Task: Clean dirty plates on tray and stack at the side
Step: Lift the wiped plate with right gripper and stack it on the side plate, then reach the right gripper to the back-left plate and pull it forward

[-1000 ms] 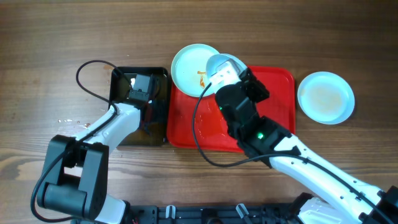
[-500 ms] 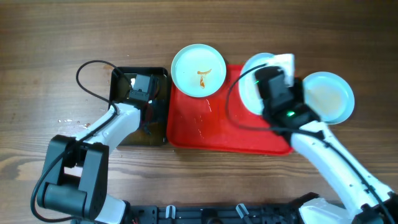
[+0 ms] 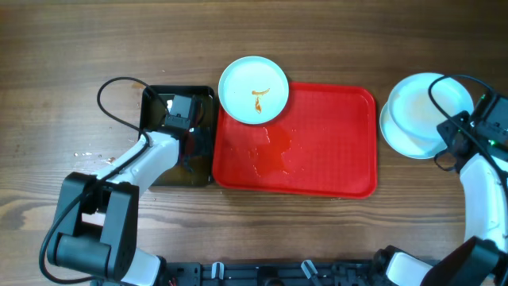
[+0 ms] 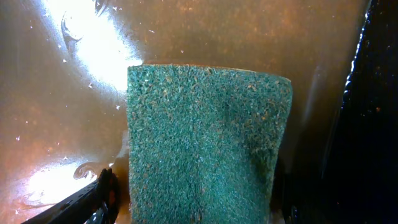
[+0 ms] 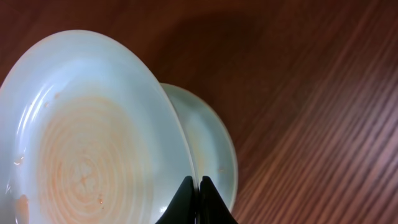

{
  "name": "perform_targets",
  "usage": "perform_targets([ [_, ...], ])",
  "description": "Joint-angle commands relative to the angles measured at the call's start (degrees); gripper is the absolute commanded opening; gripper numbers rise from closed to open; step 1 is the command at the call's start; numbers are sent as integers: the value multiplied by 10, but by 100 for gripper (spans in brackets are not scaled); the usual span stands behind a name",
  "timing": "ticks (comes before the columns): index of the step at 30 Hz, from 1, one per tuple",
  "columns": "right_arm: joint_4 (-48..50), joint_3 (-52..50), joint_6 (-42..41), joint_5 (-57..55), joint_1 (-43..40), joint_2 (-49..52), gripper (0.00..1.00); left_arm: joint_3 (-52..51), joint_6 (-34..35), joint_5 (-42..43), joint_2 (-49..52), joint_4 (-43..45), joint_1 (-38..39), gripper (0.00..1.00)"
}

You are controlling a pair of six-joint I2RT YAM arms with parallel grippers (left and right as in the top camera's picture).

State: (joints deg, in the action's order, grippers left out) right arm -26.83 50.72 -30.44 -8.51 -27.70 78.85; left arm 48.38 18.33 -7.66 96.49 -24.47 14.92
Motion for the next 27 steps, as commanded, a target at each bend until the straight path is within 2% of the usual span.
perform_targets([
  [1, 0, 5, -10, 16, -8, 29, 8, -7, 1, 8, 8, -2, -3, 79],
  [3, 0, 4, -10, 16, -8, 43, 17, -7, 1, 8, 8, -2, -3, 79],
  [5, 0, 4, -10, 16, -8, 52, 21, -7, 1, 7, 8, -2, -3, 79],
  [9, 1, 4, 6, 102, -8, 54, 47, -7, 1, 7, 8, -2, -3, 80],
  [13, 21, 4, 116, 320, 2, 54, 54, -7, 1, 7, 8, -2, -3, 80],
  [17, 26, 6, 176, 419, 82, 47, 55, -7, 1, 7, 8, -2, -3, 80],
  [21, -10, 68, 200, 394, 208, 44, 58, -7, 1, 7, 8, -2, -3, 80],
  [24, -96, 158, 223, 308, 296, 55, 64, -7, 1, 7, 8, 0, -3, 80],
  [27, -173, 253, 248, 276, 347, 97, 66, -7, 1, 7, 8, 3, -3, 80],
])
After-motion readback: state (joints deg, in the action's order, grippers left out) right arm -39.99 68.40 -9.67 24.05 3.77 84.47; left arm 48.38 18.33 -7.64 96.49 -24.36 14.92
